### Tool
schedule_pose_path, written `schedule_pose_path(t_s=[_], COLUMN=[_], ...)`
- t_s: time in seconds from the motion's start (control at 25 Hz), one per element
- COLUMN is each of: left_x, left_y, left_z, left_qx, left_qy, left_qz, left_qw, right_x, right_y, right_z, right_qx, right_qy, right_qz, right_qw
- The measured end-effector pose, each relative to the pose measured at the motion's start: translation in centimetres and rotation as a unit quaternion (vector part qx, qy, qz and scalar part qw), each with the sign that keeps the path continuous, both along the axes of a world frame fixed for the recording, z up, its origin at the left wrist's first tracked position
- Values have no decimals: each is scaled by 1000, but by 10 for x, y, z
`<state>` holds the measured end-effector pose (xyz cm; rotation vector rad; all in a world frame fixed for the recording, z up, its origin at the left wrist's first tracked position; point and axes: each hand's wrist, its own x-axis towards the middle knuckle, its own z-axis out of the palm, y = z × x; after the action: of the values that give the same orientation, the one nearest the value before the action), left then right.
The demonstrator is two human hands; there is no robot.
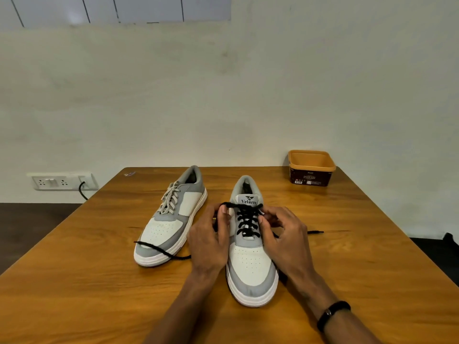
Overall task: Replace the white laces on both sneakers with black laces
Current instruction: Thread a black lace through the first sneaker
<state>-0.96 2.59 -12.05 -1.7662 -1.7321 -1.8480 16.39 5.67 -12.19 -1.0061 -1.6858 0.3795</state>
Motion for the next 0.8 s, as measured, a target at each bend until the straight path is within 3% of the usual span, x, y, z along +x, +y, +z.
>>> schedule_pose_path(t_s=[0.24, 0.4, 0.8], left_x=[1, -1, -14], left_y=[-2, -3, 6], left_z=[11, 6, -6], left_qx=[57, 50, -35], left_qy=[1, -17, -103], left_qz=[-10, -5, 11], left_qw=[998, 999, 994], right_x=[13, 15, 23], right_y=[-7, -8, -4], right_z=[9, 6, 5], right_qx=[82, 106, -8], right_qy=[27, 10, 50], right_qz=[-77, -83, -155], right_qw=[993, 991, 987])
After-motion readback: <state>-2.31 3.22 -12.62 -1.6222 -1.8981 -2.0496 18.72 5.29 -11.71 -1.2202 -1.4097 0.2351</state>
